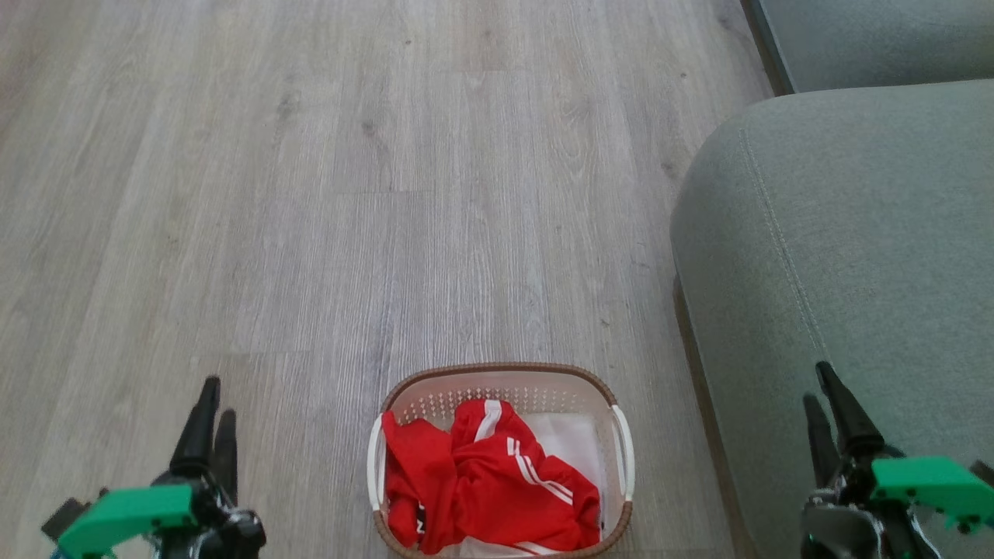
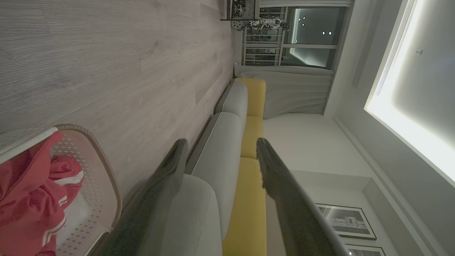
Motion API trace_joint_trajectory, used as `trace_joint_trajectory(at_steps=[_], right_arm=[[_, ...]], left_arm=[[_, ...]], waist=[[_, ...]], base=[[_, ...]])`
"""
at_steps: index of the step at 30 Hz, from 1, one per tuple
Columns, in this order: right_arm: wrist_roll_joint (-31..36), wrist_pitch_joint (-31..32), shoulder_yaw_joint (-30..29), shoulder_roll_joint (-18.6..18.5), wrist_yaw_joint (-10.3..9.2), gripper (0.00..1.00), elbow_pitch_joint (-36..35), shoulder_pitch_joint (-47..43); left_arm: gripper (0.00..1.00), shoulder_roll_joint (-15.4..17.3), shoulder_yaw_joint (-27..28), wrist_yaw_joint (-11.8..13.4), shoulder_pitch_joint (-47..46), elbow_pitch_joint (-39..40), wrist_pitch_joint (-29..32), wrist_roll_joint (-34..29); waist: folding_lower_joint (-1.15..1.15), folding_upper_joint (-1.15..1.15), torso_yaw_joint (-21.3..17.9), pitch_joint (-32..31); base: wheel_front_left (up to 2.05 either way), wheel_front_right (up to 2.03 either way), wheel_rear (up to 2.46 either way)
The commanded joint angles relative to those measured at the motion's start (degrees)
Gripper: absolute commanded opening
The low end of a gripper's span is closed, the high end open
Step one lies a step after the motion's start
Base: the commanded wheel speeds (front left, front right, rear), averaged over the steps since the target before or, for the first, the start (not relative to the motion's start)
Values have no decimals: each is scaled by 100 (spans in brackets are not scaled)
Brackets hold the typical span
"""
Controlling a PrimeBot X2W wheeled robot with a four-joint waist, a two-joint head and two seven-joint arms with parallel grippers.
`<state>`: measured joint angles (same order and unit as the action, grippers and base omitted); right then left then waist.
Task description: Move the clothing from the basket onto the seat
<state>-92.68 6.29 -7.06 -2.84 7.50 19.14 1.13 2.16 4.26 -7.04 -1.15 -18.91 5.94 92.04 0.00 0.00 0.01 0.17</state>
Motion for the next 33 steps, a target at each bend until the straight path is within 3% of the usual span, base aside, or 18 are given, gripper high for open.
trace_joint_trajectory(at_steps=[1, 16, 24, 33], right_arm=[[-5, -54, 23, -8, 0, 100, -211, 143], [146, -297, 172, -7, 0, 100, -556, 152], [583, -434, 275, -7, 0, 100, -769, 168], [1331, -587, 397, -42, 0, 100, -960, 173]], left_arm=[[100, 19, -21, 1, -162, 201, -47, 13], [100, 50, -155, 22, -202, 464, -285, -137], [100, 85, -259, 23, -236, 607, -426, -576], [100, 100, -335, 33, -254, 756, -577, -1486]], waist=[[0, 0, 4, -1], [0, 0, 8, -2], [0, 0, -9, 2], [0, 0, -40, -1]], base=[[0, 0, 0], [0, 0, 0], [0, 0, 0], [0, 0, 0]])
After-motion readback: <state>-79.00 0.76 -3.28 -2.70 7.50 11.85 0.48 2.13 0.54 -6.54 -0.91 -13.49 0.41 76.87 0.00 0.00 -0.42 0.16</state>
